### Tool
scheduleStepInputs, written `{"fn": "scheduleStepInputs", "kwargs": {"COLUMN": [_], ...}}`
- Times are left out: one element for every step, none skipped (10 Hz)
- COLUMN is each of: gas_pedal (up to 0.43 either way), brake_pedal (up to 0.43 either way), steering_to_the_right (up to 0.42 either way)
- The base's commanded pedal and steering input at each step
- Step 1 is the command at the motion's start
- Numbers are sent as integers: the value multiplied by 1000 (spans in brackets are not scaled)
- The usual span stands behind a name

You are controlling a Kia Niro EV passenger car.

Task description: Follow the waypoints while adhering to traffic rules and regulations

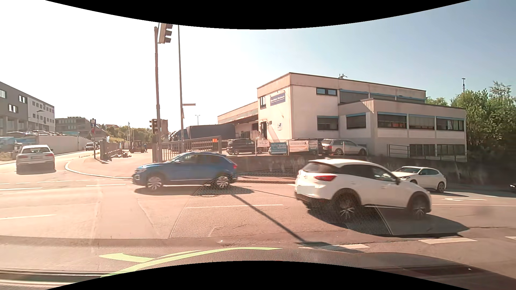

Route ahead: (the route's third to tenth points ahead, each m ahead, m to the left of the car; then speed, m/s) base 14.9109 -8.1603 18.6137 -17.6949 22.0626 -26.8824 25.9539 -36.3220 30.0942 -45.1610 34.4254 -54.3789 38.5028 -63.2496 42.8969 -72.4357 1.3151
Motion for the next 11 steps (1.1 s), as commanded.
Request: {"fn": "scheduleStepInputs", "kwargs": {"gas_pedal": [0,0,0,0,0,0,0,0,0,0,0], "brake_pedal": [256,256,262,262,262,262,262,262,262,262,262], "steering_to_the_right": [281,282,282,282,282,281,281,281,281,281,281]}}
